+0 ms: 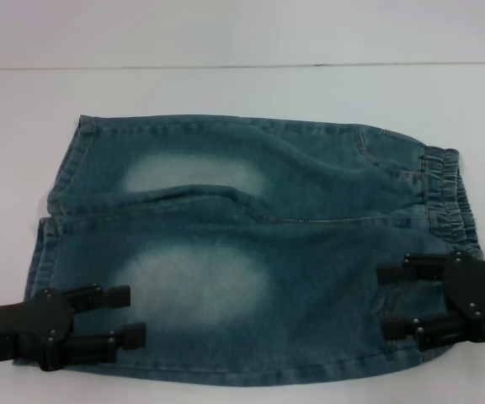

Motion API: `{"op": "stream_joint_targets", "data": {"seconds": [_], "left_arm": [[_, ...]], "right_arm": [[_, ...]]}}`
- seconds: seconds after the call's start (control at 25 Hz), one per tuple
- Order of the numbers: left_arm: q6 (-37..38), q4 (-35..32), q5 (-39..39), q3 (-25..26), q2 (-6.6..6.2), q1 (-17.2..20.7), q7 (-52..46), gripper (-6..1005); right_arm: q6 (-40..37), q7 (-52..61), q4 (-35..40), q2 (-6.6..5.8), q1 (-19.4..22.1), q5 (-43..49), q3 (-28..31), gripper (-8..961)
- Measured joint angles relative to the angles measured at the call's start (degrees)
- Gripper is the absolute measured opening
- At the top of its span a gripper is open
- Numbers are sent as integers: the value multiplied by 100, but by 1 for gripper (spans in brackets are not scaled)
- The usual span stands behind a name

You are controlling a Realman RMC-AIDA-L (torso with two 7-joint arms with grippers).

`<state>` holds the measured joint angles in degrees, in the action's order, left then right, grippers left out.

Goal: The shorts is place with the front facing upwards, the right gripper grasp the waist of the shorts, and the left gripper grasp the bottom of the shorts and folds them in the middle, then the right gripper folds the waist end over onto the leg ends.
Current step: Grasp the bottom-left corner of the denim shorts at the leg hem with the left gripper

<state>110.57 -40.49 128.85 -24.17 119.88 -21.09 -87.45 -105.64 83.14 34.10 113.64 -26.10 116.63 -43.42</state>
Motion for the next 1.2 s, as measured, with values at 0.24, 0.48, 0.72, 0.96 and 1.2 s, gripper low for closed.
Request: {"op": "stream_joint_targets", "data": {"seconds": [0.24, 0.48, 0.72, 0.96, 1.2], "left_arm": [[8, 46, 0, 0, 0, -33, 0, 870], [51, 50, -7, 0, 0, -63, 0, 869], [62, 50, -10, 1, 0, -63, -2, 869], [88, 24, -10, 23, -21, -61, -117, 868], [236, -643, 57, 135, -188, 13, -1108, 867]], "right_arm": [[0, -7, 0, 0, 0, 0, 1, 945], [0, -29, 0, 4, 0, 0, 0, 945], [0, -60, -8, 26, 0, 0, 1, 944], [0, -61, -10, 27, 0, 0, 0, 944], [-8, -44, -9, 21, 0, 0, 0, 944]]}}
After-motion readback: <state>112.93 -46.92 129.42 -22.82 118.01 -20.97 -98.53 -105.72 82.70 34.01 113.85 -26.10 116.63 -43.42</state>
